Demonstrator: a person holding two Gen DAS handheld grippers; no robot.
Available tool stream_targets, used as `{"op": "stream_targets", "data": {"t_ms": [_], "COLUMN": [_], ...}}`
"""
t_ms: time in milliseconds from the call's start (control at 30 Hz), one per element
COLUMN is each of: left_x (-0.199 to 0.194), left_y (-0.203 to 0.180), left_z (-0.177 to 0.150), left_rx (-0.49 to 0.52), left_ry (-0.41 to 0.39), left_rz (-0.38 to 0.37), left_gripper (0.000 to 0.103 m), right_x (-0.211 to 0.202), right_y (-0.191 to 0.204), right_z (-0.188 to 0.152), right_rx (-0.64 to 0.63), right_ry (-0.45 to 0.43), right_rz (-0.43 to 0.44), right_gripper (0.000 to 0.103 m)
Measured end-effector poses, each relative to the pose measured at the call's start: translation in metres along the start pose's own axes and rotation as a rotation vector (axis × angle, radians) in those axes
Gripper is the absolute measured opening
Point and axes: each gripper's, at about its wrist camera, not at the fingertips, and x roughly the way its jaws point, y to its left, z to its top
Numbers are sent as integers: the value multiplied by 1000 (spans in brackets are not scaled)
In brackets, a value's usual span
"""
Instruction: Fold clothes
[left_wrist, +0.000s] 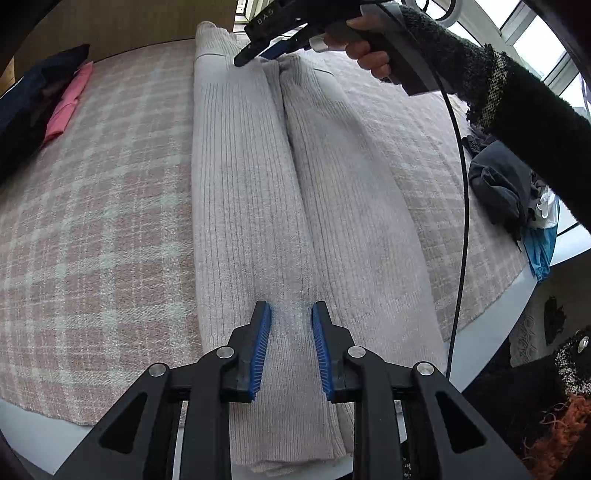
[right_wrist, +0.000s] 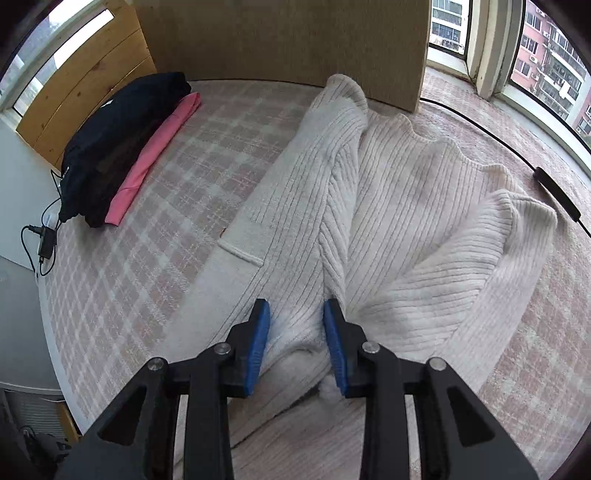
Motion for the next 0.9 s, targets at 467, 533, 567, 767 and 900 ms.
{"op": "stream_targets", "data": {"t_ms": [467, 533, 567, 767, 900], "left_x": [14, 17, 18, 17, 14], "left_y": [-5, -10, -10, 0, 0], "left_z": [29, 28, 28, 30, 27], "left_rx": [-65, -46, -47, -72, -51], "left_ry": [28, 21, 18, 27, 25], "left_rz": [15, 13, 9, -14, -5], "left_gripper": [30, 35, 36, 36, 40], "right_x": [33, 33, 27, 13, 51], "right_y": [-24, -34, -39, -17, -16], "right_z": [100, 95, 95, 120, 136], "right_rx": [31, 31, 53, -49, -77], "right_ry": [-59, -67, -75, -203, -138], "right_rz": [2, -22, -22, -8, -121], "right_gripper": [10, 6, 6, 7, 3]}}
